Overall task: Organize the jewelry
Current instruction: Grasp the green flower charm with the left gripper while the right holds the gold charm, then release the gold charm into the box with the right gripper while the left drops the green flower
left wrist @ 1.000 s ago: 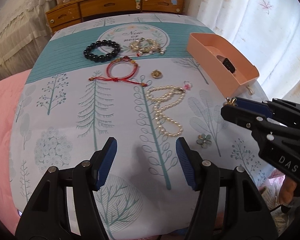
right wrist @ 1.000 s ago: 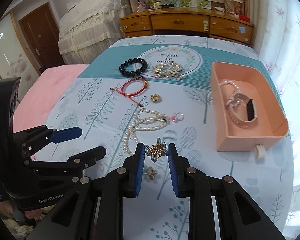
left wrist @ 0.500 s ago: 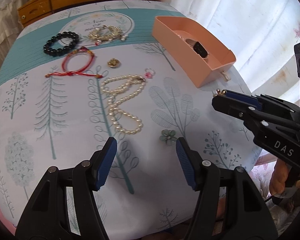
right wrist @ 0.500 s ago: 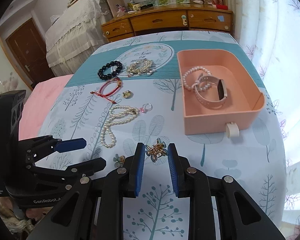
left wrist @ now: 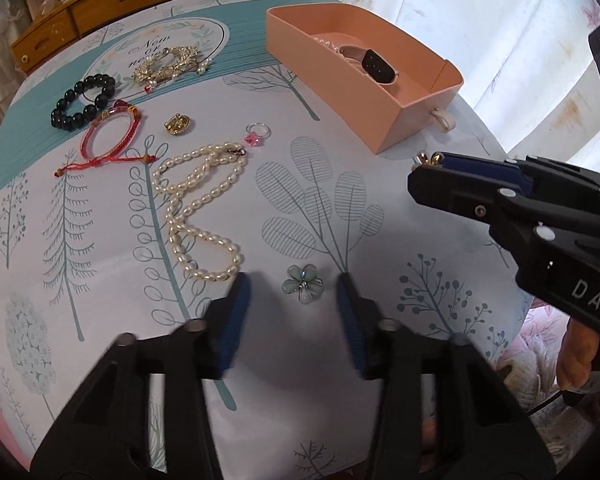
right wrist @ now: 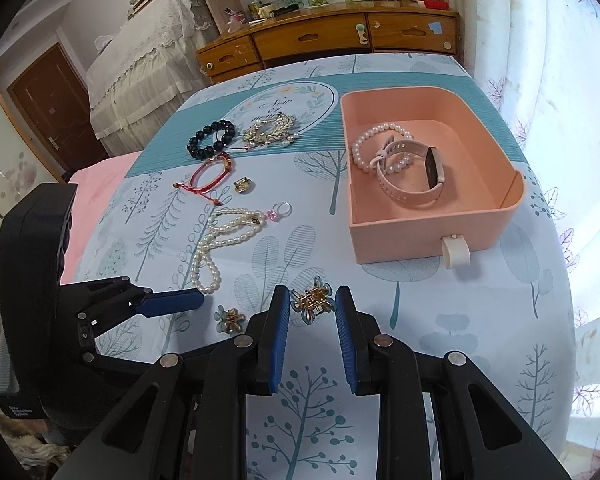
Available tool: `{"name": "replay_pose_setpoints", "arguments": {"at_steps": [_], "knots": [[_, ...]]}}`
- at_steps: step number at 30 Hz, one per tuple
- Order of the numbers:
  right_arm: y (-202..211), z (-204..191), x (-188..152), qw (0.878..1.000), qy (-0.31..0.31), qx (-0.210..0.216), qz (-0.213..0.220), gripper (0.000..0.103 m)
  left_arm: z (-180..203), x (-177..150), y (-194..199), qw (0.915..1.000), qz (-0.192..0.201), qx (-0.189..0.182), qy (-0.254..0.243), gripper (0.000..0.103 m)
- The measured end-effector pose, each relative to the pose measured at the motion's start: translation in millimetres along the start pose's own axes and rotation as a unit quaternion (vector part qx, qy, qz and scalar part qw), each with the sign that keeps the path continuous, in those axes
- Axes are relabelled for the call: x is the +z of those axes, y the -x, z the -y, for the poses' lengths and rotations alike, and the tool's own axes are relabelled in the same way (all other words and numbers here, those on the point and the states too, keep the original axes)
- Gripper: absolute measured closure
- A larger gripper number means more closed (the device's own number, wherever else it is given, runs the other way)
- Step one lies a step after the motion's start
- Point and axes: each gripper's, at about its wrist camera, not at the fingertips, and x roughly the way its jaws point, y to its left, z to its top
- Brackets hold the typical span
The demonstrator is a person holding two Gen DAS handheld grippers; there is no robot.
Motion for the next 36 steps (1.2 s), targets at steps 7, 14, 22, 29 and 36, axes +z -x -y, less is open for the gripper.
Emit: {"name": "replay_pose_setpoints", "arguments": {"at_steps": [7,14,22,29,36], "knots": [[2,2,2,1.0,-0.002,-0.001,0.003,0.08,6,1,5,0.9999,0.007,0.004,-0.013,0.086],[11,-1,12,1.0,-0.002,-0.003,0.019,0.08,-10,26,31,0.9987,0.043,-0.019,0.021,0.086],[36,5,49,0.996,-0.007,-0.022,0.083,0.08,-18,97,61,0.9927,0.106,-0.045,0.038,0.086],[47,33,78,0.992,-0.038,-0.063,0.105,0.08,12,159,59,0.9876,0.138,-0.071,0.024,0.086],[28,66,86,0.99,-0.072,-0.088,0.078,0.079,45,197,32,0.9885,0.132,-0.074,0.009,0.086]]}}
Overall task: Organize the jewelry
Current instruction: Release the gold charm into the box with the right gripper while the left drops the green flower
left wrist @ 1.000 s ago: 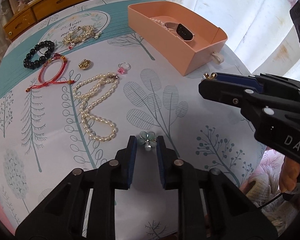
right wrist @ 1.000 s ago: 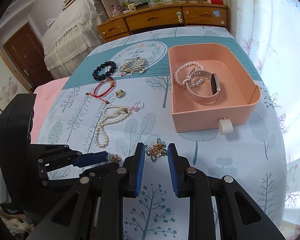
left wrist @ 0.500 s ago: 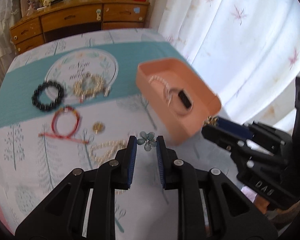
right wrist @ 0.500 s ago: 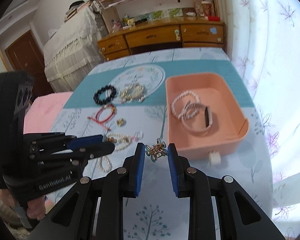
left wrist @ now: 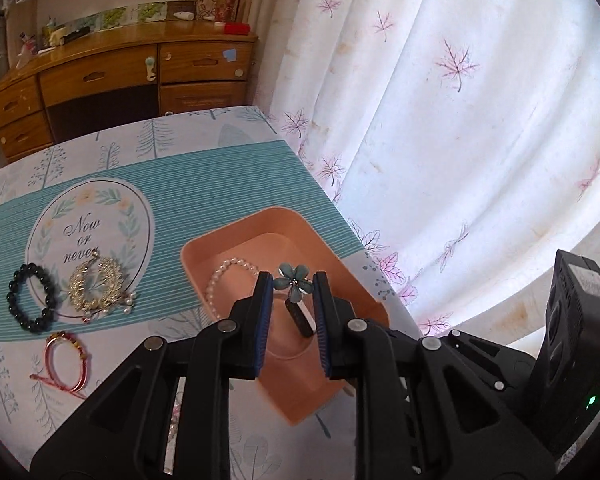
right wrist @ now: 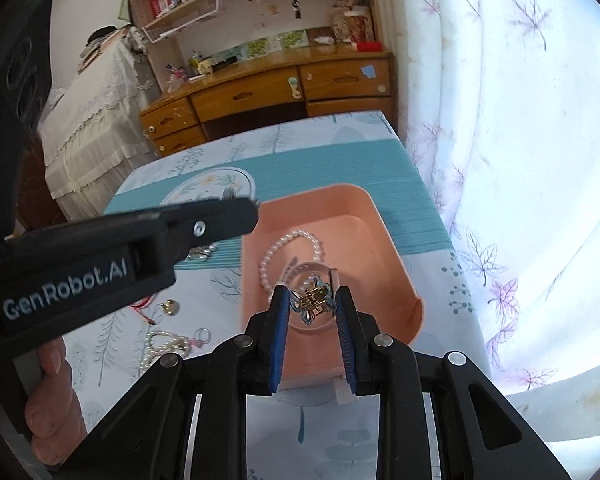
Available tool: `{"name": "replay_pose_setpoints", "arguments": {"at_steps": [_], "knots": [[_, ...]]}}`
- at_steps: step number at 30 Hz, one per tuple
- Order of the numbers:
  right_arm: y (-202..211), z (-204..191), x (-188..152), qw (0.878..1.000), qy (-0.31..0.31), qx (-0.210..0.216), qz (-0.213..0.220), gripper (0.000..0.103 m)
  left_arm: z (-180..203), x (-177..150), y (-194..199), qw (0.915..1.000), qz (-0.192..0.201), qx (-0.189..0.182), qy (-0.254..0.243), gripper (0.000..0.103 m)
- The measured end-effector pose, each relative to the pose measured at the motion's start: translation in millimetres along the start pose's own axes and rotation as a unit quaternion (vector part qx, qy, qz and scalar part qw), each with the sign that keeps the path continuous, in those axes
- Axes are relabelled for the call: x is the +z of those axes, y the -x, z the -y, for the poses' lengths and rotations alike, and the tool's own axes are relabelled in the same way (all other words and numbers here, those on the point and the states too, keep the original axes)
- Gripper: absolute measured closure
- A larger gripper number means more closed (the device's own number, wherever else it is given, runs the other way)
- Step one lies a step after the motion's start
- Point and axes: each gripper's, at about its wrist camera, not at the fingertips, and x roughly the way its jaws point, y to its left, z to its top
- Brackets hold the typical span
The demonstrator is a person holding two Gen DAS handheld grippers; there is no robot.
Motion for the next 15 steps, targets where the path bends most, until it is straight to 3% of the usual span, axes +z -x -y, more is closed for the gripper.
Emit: {"name": "replay_pose_setpoints", "arguments": {"at_steps": [2,4,6,7,9,15], "knots": [[-8,4,0,1.0,-0.003,-0.011,-0.004,0.079,3,-1,-10,0.9999,-0.011,0.005,-0.003,0.084],[-15,8,0,1.0,-0.008,-0.013,-0.013,0.079,2,-6,-13,0.9998,-0.02,0.005,-0.003,0.074],[-25,8,-3,1.0,-0.016,-0.014,-0.019,0.065,-1,-13,-13,0.9998,-0.018,0.006,-0.002,0.046],[-26,9,-3,1.0,-0.021,-0.014,-0.018,0.063,-3,-16,-10,0.9999,-0.013,0.008,0.0,0.042],[-28,6,-7,1.0,-0.021,-0.012,-0.015,0.058,-9,-21,-5,0.9999,-0.009,0.007,0.006,0.04],[-23,-5,-14,1.0,-0.011,-0.011,-0.014,0.058,-20,-35,14,0.9997,-0.004,0.015,0.021,0.04]]}}
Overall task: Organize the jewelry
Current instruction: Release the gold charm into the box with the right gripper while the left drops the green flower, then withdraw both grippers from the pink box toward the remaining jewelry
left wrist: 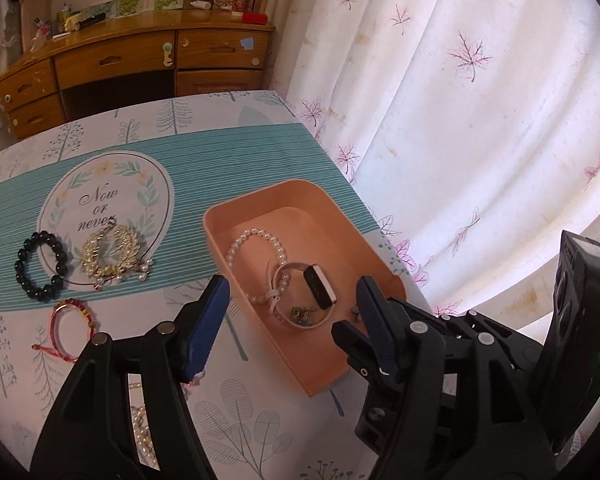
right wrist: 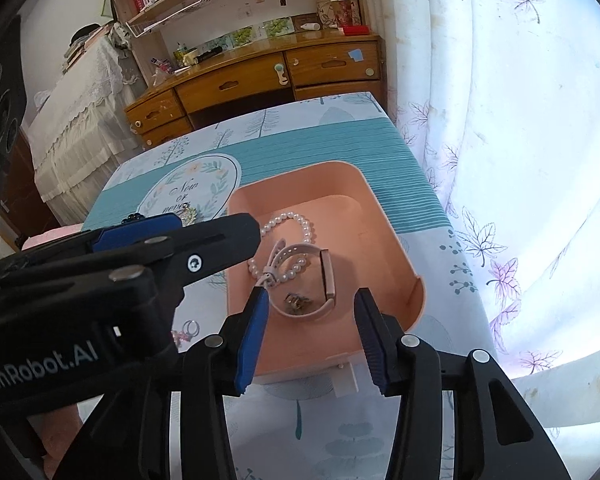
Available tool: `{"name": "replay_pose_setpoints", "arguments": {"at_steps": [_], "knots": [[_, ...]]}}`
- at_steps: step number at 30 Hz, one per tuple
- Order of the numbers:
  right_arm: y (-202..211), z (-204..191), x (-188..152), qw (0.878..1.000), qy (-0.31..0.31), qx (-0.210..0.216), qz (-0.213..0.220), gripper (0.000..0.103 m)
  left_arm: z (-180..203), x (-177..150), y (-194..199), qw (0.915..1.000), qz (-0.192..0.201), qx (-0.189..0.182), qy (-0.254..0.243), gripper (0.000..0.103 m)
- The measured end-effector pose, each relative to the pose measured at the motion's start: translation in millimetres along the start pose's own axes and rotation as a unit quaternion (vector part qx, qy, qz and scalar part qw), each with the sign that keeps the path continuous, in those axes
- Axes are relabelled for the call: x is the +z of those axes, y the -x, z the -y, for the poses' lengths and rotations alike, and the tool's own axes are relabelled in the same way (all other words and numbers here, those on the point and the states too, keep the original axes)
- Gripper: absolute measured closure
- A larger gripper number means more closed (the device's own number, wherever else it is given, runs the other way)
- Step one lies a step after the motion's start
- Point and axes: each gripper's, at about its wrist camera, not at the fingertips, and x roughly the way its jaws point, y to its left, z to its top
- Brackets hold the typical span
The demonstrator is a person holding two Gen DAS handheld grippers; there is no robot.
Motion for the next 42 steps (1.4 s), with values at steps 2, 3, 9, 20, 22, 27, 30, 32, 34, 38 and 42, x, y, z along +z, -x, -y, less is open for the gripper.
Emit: {"name": "replay_pose_setpoints", "arguments": {"at_steps": [2,3,9,20,22,27,30,32,34,38,42], "knots": [[4,-6,-2,1.0,0.005,0.0,0.003,0.058,-2,-6,9,1.0,0.007,0.004,0.002,0.04],[7,-9,-4,1.0,0.008,0.0,0.004,0.058,-1,-9,14,0.9999,0.009,0.004,0.004,0.04],[20,-27,-15,1.0,0.023,0.004,0.004,0.058,-3,-27,35,0.9998,0.016,0.01,0.001,0.04],[43,-58,-29,0.999,0.048,0.008,0.006,0.058,-18,-52,79,0.9977,0.051,0.045,-0.002,0.04],[46,-63,-30,0.999,0.053,0.007,0.008,0.058,-22,-57,86,0.9971,0.054,0.054,-0.001,0.04],[50,-76,-33,0.998,0.064,0.011,0.003,0.058,-36,-68,97,0.9952,0.059,0.078,0.003,0.04],[49,-85,-36,0.997,0.072,0.012,-0.003,0.058,-47,-75,103,0.994,0.061,0.09,0.009,0.04],[46,-92,-38,0.997,0.078,0.014,-0.008,0.058,-56,-80,107,0.9933,0.062,0.096,0.015,0.04],[43,-99,-40,0.996,0.084,0.015,-0.013,0.058,-65,-84,109,0.9926,0.061,0.103,0.021,0.04],[37,-110,-43,0.995,0.097,0.018,-0.021,0.058,-81,-93,111,0.9915,0.056,0.113,0.034,0.04],[29,-119,-44,0.994,0.107,0.021,-0.03,0.058,-92,-98,110,0.9902,0.05,0.123,0.043,0.04]]}}
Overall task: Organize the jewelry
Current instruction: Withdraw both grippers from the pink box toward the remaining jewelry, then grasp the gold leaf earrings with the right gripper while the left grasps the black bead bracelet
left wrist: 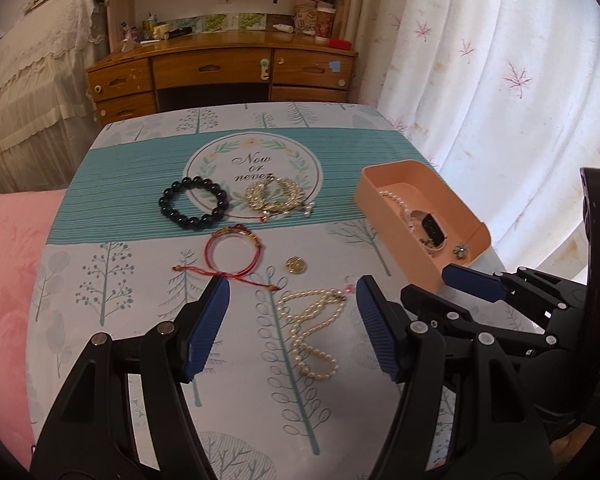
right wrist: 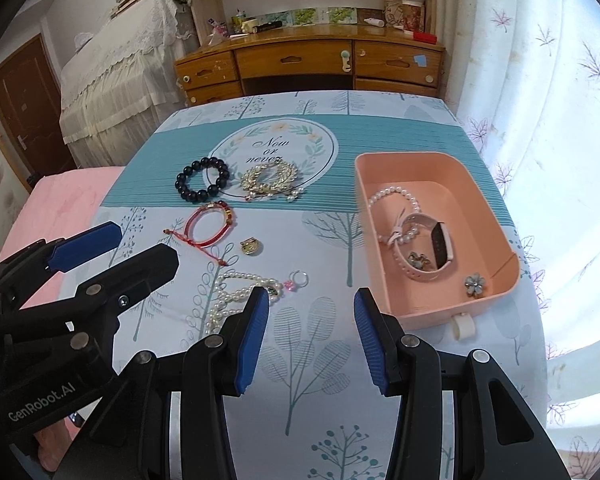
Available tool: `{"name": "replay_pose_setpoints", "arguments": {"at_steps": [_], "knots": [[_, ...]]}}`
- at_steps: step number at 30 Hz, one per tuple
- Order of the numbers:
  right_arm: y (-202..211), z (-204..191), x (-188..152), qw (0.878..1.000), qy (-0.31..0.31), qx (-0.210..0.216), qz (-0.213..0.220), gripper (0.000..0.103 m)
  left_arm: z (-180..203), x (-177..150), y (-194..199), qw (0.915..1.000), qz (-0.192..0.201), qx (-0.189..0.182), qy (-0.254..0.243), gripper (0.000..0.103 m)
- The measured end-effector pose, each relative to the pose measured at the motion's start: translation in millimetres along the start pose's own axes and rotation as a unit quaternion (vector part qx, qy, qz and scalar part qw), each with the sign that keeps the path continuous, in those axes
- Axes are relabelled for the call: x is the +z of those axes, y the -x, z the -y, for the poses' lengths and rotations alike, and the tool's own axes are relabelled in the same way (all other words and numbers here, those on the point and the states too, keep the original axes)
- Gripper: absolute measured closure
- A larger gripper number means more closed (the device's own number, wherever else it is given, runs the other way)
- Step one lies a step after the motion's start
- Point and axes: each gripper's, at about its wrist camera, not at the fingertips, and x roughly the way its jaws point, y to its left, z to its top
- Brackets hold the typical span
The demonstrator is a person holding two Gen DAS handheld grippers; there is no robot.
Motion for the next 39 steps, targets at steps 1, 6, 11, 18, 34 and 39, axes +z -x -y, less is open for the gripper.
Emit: {"name": "replay_pose_setpoints", "arguments": {"at_steps": [1,6,11,18,34,39], "knots": [[-2,-2,0,1.0,0.002,0.001,-0.003,0.058,-3,-1,-1,1.0,-0.002,0.002,0.002,0.04],[-14,-6,4,1.0,0.006,0.002,-0.013,0.058,-16,-5,-8,0.9998,-0.009,0.015,0.007,0.04],[-25,-11,12,1.0,0.012,0.007,-0.016,0.058,-38,-1,-19,0.9993,-0.02,0.027,0.017,0.04],[-46,-18,45,0.999,0.038,0.018,-0.02,0.058,-101,30,-41,0.9958,-0.047,0.029,0.074,0.04],[-182,-12,179,0.985,-0.038,0.067,-0.157,0.058,-161,111,-158,0.9782,-0.183,0.049,0.085,0.04],[-211,-5,184,0.978,-0.064,0.048,-0.194,0.058,-167,117,-187,0.9692,-0.215,0.064,0.101,0.04]]}}
